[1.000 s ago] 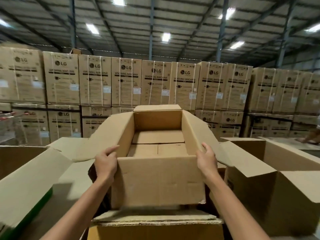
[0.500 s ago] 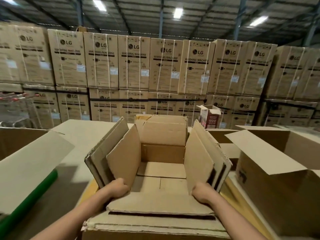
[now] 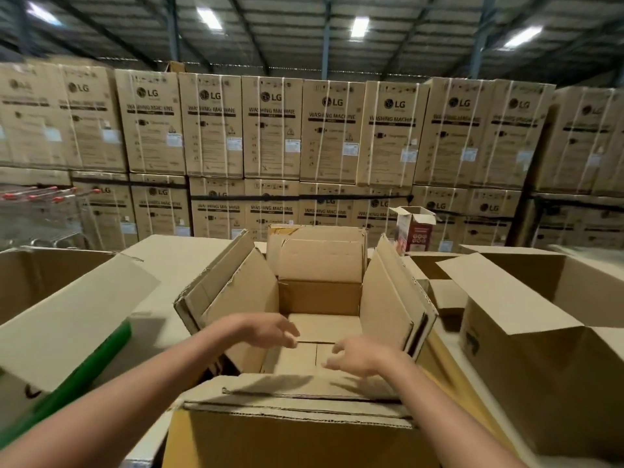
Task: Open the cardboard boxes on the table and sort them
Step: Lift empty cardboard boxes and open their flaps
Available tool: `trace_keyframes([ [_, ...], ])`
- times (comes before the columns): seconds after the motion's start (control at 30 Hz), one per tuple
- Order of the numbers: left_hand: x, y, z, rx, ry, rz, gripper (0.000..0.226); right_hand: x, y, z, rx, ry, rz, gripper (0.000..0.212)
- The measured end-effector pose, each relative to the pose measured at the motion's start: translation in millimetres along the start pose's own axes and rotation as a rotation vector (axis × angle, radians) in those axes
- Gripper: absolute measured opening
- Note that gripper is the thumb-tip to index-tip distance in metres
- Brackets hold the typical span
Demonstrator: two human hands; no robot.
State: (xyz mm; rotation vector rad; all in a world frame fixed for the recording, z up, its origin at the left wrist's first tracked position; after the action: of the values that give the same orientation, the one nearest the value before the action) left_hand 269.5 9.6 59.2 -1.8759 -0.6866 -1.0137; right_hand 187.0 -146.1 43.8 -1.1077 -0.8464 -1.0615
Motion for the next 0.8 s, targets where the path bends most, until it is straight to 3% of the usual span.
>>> trace_keyframes([
  [0.07,-34.0,6.7,-3.4,0.043,0.126,0.055,0.049,-30.6,-1.0,7.1,0.017,0.023,0.177,0.069],
  [0.13,-64.6,10.7,7.5,0.136,0.218,0.109,0.052,-43.5,-5.8,3.9,0.003,0.014,0.229,0.078],
  [0.3,-66.8,-1.4,28.8,0.213,0.115,0.077,0.059,-30.2,-27.1,-4.2,-0.006,0.086,0.205,0.078],
  [0.47,-66.6,-35.6,19.3,0.222,0.079,0.005,0.053,-18.7,-50.2,6.1,0.115,0.131,0.128,0.063],
  [0.67,-58.0,-79.9,16.0,0.169,-0.009,-0.203,0.044,10.4,-90.3,34.9,0.298,0.374,-0.185,0.045],
  [0.8,-38.0,-136.4,19.3,0.132,0.036,-0.709,0.052,24.4,-124.0,68.2,0.483,0.605,-0.609,0.039],
])
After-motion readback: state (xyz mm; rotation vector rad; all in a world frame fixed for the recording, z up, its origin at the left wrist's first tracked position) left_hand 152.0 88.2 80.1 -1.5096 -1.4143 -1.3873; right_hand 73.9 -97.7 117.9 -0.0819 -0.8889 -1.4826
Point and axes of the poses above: each hand's wrist, its own y-axis towards the middle knuckle, its own x-axis out of the back of the hand, z = x × y, the point moved 8 cm from there along y, towards the middle knuckle, and after that the axes turned 12 degrees about x, right-handed, at the moved point
